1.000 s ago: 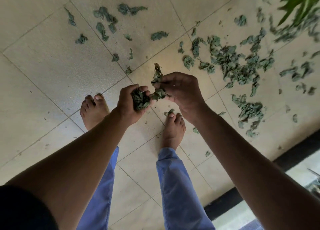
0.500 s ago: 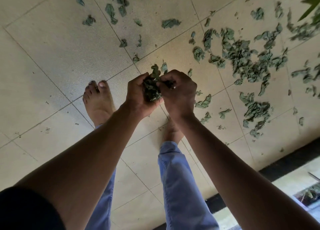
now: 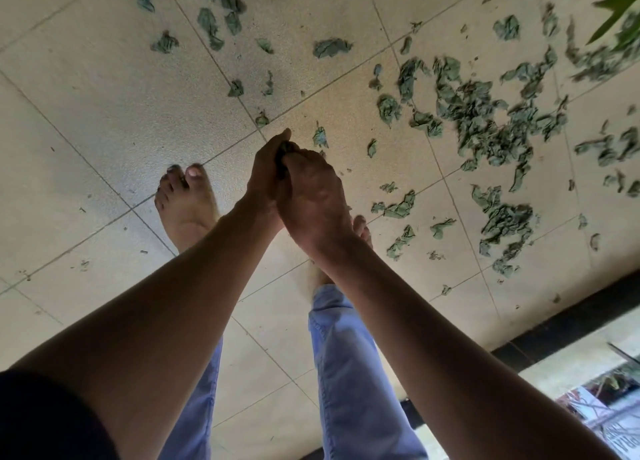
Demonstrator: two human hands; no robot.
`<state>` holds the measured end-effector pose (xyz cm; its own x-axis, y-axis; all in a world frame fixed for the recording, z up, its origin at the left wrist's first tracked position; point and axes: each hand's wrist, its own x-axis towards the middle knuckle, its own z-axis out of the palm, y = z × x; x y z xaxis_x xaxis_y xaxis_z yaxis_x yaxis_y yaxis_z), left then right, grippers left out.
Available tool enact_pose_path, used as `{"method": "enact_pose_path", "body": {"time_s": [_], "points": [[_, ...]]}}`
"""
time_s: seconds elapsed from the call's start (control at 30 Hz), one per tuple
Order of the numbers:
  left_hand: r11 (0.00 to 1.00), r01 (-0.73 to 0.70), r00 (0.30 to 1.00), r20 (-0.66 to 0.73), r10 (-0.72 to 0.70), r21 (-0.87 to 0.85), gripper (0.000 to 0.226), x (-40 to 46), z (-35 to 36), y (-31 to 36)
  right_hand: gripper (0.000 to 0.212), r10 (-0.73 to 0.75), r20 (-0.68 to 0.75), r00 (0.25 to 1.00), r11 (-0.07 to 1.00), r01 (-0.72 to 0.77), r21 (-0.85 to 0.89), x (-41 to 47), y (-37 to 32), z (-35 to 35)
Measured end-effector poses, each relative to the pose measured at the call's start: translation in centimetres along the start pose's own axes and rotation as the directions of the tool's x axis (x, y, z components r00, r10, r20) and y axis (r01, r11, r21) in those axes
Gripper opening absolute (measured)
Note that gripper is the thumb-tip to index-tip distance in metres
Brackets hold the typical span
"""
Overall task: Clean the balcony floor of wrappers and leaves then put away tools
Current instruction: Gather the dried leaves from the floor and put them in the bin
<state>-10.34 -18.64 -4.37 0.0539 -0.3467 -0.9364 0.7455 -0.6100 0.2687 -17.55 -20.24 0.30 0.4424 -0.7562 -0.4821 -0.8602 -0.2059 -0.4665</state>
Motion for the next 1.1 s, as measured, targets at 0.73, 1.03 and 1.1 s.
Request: {"method": "enact_pose_path", "body": {"time_s": [0.73,1.03,1.1], "points": [[0.831,0.321,0.947,0.166,-0.274,-0.454,0.028,6.5,0.2,0.7,0.031,0.069,-0.362,0.93,0.939,0.061,0.338,2.4,7.4,0.8],[0.871,0.355,0.935,0.127,-0.331,-0.34,0.025,9.0,-1.7,0.4,0.054,0.414,-0.133,0.9,0.91,-0.415,0.021,7.3,18.4,4.5],[0.876,0.35,0.937,0.119,-0.329,-0.331,0.026,9.1,-2.6,0.7,0.055,0.374,-0.123,0.919,0.927,-0.367,0.079,8.1,18.2,5.7]]}}
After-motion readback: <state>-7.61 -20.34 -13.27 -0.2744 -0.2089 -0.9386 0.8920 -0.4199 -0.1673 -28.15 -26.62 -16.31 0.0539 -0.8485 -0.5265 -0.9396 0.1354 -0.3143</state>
